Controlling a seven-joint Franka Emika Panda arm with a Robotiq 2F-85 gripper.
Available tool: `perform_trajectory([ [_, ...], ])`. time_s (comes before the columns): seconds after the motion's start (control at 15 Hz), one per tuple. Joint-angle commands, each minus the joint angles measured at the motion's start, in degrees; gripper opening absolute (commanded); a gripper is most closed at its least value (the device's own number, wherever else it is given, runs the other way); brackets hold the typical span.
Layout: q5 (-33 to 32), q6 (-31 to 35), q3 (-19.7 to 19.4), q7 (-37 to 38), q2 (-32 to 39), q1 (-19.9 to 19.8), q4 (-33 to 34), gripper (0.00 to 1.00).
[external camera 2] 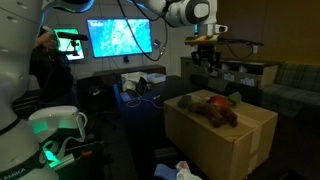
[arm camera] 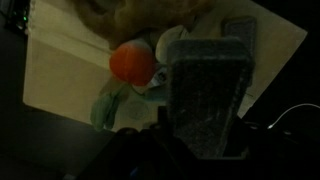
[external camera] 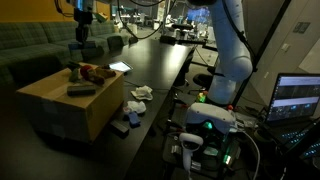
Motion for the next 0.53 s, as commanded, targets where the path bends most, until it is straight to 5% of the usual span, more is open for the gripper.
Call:
perform_trajectory([
  [0.0,0.7,-1.5,-1.7,8.4,-12.0,0.2,-13.9,0.31],
  [0.47,3.5,-0.5,-3.9,16.5,-28.0,-0.1,-35.6,0.31],
])
